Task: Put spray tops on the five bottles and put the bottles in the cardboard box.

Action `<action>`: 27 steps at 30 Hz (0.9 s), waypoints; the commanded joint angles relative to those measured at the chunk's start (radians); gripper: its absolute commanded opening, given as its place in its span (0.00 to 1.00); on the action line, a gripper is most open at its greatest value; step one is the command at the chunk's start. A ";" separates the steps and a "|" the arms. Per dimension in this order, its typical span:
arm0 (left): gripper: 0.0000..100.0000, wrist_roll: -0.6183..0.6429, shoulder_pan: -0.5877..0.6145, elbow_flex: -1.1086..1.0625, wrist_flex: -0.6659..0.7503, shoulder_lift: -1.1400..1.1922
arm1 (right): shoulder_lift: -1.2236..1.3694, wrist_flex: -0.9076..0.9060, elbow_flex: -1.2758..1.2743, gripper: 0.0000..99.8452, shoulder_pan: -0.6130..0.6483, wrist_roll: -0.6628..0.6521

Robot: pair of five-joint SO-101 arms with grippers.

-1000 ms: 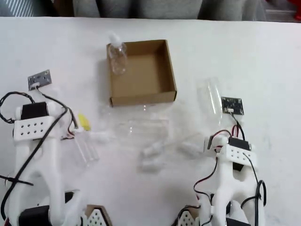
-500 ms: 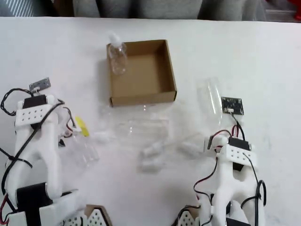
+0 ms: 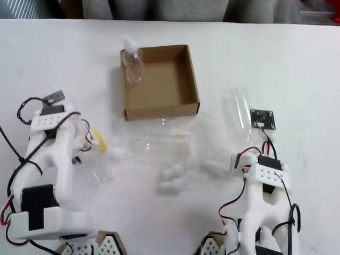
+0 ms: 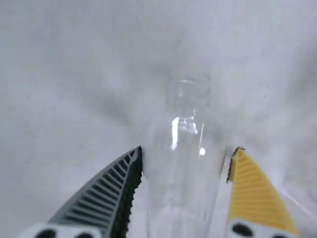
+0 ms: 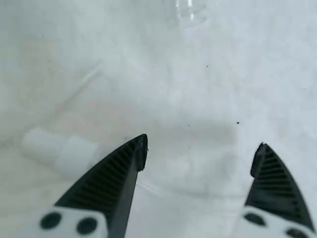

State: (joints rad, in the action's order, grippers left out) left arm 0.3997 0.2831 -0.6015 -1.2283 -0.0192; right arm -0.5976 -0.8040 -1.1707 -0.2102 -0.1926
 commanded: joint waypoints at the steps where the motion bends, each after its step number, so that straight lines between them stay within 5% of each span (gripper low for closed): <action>1: 0.28 0.009 -0.041 0.034 0.038 0.031 | -0.015 0.024 0.000 0.30 0.007 -0.012; 4: 0.21 0.002 -0.053 0.034 0.040 0.031 | -0.015 0.024 0.000 0.30 0.007 -0.012; 8: 0.01 -0.118 -0.064 0.034 0.064 0.030 | -0.015 0.024 0.000 0.30 0.007 -0.012; 12: 0.07 -0.282 -0.047 0.034 0.035 0.028 | -0.015 0.024 0.000 0.30 0.007 -0.012; 18: 0.03 -0.727 0.050 0.112 -0.028 0.028 | -0.015 0.025 0.000 0.30 0.005 -0.012; 23: 0.06 -0.750 0.096 0.146 -0.046 0.035 | -0.015 0.025 0.000 0.30 0.005 -0.012; 27: 0.16 -0.638 0.096 0.147 -0.046 0.036 | -0.015 0.039 -0.002 0.30 0.005 -0.012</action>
State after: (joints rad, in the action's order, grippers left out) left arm -0.3291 0.3644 -0.5033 -1.2574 0.0222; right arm -0.5961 -0.7933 -1.1769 -0.2102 -0.1926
